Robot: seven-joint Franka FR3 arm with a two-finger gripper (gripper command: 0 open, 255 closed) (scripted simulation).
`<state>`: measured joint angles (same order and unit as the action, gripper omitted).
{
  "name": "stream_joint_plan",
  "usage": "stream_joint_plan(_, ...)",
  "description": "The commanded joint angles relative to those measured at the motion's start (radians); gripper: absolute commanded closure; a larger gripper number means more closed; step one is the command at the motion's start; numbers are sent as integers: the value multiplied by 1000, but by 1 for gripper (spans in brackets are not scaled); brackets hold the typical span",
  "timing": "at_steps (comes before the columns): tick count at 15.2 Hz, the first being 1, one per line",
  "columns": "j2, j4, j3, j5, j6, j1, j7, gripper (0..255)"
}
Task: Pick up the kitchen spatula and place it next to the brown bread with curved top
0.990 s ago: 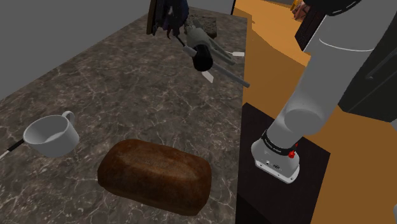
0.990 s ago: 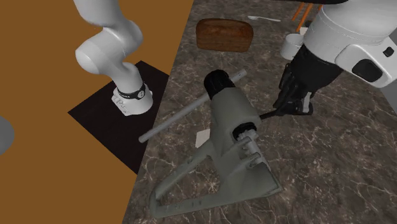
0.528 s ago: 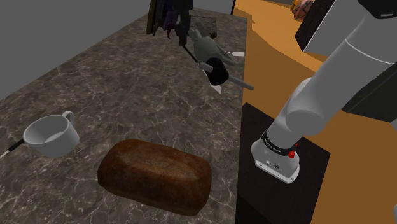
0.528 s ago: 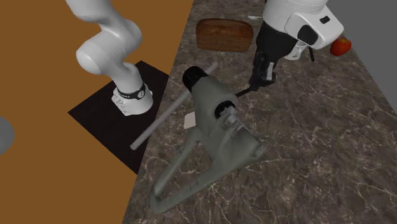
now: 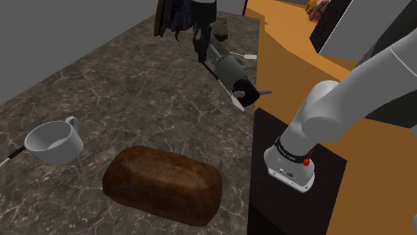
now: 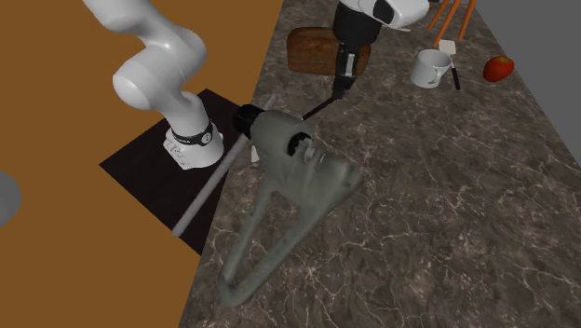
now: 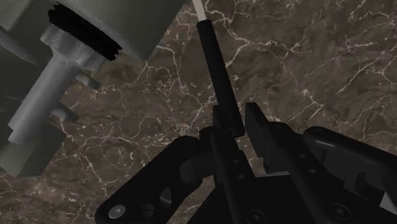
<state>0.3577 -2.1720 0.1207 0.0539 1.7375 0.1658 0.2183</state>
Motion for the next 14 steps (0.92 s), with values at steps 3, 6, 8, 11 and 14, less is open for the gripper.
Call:
stream_joint_plan(3,120,-104,39,36,-19,33,-57,255)
stream_joint_plan(6,205,-167,72,69,-38,62,-102,255)
stream_joint_plan(8,260,-203,96,94,-53,83,-134,255)
stream_joint_plan(11,338,-249,134,136,-80,118,-186,255)
stream_joint_plan(14,409,-284,175,181,-109,156,-242,255)
